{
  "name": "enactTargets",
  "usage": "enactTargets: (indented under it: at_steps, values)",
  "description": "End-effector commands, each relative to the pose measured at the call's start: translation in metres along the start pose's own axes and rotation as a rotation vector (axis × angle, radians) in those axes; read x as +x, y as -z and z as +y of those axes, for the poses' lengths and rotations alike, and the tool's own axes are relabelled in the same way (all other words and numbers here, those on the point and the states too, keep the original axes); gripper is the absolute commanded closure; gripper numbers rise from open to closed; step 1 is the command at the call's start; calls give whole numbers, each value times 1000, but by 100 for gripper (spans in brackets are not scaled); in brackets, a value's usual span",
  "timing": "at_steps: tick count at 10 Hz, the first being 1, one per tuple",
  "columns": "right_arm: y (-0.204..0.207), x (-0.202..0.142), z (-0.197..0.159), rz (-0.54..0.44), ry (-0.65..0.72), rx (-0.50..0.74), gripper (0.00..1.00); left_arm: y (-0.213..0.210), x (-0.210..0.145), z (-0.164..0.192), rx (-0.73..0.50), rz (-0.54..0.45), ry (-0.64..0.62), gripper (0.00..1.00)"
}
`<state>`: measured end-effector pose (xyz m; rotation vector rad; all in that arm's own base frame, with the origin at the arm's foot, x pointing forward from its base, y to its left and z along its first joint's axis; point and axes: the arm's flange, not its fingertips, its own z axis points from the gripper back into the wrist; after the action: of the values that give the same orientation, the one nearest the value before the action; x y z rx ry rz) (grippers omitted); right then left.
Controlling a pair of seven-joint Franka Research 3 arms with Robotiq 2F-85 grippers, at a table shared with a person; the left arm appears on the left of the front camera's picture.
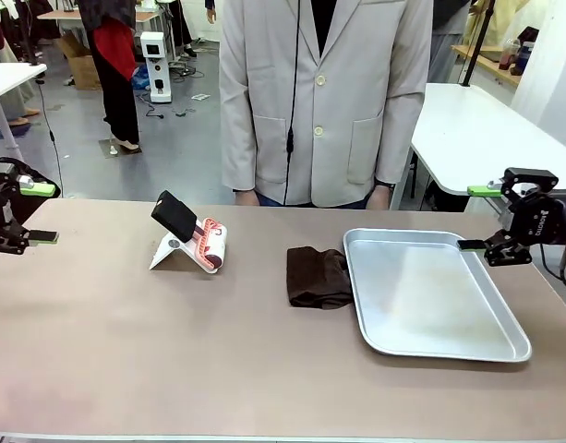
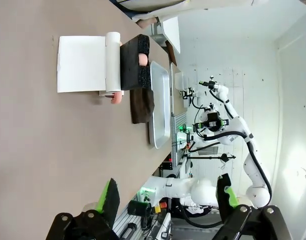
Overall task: Clean the surface of the table.
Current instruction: Return the Lint Roller and towel to their original positions.
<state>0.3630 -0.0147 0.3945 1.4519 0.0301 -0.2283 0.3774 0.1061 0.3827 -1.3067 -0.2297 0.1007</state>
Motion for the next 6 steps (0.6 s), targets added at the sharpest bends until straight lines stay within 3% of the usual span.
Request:
enactTargets:
  at_steps: [1,6]
  values:
    - [0,-1,4,11,-5,3,0,-1,-3,-6,-6,-9,14,0]
    - [0,-1,4,11,-5,3,0,-1,-3,-6,-6,-9,14,0]
